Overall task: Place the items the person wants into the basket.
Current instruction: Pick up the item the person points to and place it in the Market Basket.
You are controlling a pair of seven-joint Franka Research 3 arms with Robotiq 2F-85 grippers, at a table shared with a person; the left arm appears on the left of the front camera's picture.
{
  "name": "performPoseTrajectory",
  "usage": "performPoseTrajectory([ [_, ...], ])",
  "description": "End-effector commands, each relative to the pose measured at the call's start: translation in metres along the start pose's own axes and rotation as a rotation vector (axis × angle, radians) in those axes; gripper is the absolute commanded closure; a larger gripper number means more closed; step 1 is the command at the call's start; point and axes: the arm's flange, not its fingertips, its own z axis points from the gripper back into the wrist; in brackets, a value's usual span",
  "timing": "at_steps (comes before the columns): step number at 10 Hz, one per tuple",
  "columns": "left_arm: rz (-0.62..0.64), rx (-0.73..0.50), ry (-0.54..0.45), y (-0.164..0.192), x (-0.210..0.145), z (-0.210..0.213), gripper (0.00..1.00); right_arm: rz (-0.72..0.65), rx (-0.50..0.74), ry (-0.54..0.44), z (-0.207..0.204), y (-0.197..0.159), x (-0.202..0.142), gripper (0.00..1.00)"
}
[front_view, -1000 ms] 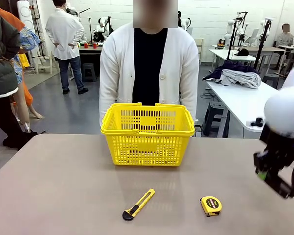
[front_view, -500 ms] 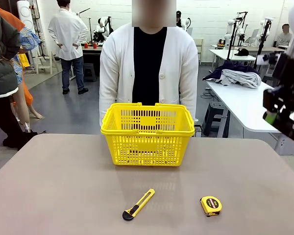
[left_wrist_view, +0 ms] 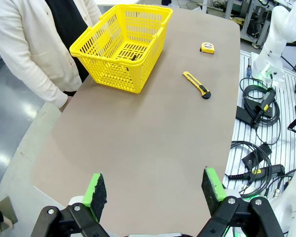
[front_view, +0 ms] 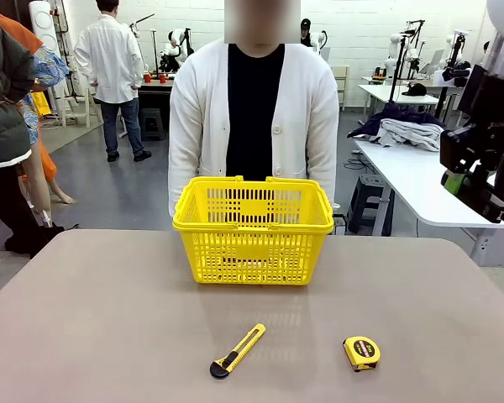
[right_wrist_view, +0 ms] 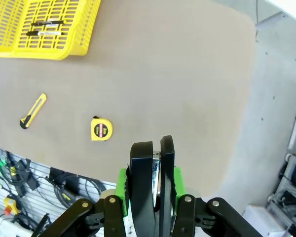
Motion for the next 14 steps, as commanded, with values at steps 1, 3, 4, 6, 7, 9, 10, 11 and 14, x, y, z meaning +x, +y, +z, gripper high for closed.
performPoseTrajectory([
  [1,-0.017,-0.004,-0.014,0.0,0.0,0.001,0.0,0.004,0.003,-0.004,0.001,-0.002,0.0,1.0],
  [3,-0.017,-0.004,-0.014,0.0,0.0,0.001,0.0,0.004,0.003,-0.004,0.001,-0.002,0.0,1.0],
  [4,-0.017,-0.004,-0.014,0.0,0.0,0.001,0.0,0.004,0.003,-0.004,0.001,-0.002,0.0,1.0],
  [6,-0.017,-0.004,-0.014,0.0,0.0,0.001,0.0,0.004,0.003,-0.004,0.001,-0.002,0.0,1.0],
  [7,-0.017,-0.004,-0.014,0.0,0.0,0.001,0.0,0.004,0.003,-0.004,0.001,-0.002,0.0,1.0],
  [9,-0.017,-0.004,-0.014,0.0,0.0,0.001,0.0,0.247,-0.038,-0.01,0.011,0.03,0.028,0.59],
  [10,-0.017,-0.004,-0.014,0.0,0.0,0.001,0.0,0.41,-0.074,-0.025,0.018,0.061,0.06,0.59],
  [11,-0.017,-0.004,-0.014,0.0,0.0,0.001,0.0,0.527,-0.055,-0.028,0.019,0.089,0.092,0.59],
  [14,-0.017,-0.004,-0.014,0.0,0.0,0.001,0.0,0.83,0.072,-0.003,0.001,0.174,0.167,0.59],
])
